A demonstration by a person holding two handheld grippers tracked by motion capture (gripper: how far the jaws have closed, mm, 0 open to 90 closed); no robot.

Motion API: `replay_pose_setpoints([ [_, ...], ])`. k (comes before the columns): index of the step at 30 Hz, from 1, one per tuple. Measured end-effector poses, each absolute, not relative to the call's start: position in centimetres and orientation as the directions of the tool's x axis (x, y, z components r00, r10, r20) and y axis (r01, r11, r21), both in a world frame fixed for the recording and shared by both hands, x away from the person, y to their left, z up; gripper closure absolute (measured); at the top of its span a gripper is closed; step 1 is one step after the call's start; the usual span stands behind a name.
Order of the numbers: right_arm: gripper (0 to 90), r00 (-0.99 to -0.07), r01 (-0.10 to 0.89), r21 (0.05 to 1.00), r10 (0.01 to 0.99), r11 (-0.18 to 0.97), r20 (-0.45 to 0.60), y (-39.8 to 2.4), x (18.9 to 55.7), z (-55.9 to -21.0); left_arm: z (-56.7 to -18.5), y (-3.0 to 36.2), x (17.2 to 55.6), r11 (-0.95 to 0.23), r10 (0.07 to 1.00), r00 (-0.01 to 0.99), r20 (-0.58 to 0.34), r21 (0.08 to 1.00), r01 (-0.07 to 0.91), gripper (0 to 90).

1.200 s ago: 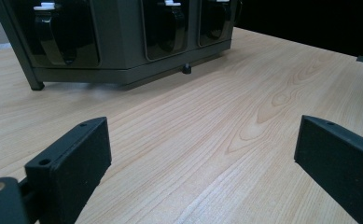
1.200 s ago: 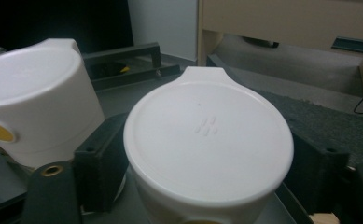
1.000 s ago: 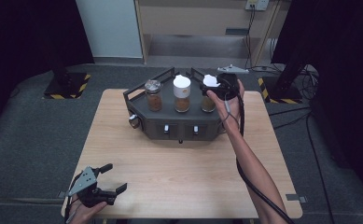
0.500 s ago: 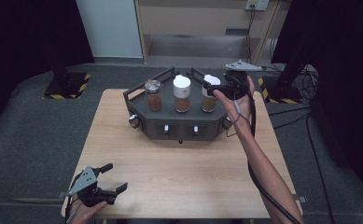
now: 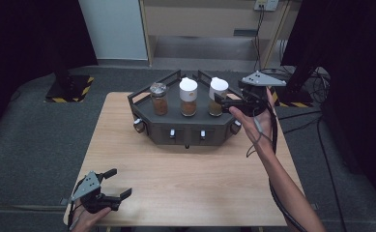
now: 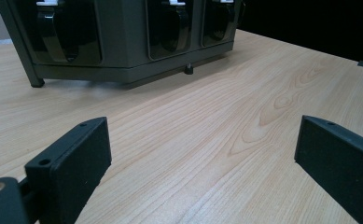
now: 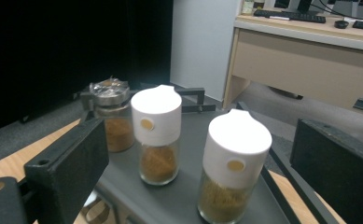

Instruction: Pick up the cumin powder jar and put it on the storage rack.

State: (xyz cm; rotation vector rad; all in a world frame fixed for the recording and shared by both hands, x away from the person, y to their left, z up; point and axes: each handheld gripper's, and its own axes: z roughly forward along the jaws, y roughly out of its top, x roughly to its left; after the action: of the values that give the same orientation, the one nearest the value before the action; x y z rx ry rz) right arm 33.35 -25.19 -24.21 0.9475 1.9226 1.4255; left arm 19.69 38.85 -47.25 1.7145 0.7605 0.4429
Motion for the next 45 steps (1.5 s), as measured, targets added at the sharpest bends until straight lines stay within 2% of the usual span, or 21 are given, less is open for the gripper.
replay_pose_setpoints([
  [25,1.8,-0.668,0.129,0.977,0.744,0.167,-0.039,-30.7,24.7,-29.5,-47.2,38.9,19.5,-0.139,0.689,0.72,-0.088,0.958,0.249,2.4],
  [45,1.6,-0.652,0.181,0.974,0.758,0.136,0.015,-35.0,19.5,-36.1,-47.2,38.9,19.4,-0.141,0.69,0.719,-0.086,0.958,0.249,2.4],
])
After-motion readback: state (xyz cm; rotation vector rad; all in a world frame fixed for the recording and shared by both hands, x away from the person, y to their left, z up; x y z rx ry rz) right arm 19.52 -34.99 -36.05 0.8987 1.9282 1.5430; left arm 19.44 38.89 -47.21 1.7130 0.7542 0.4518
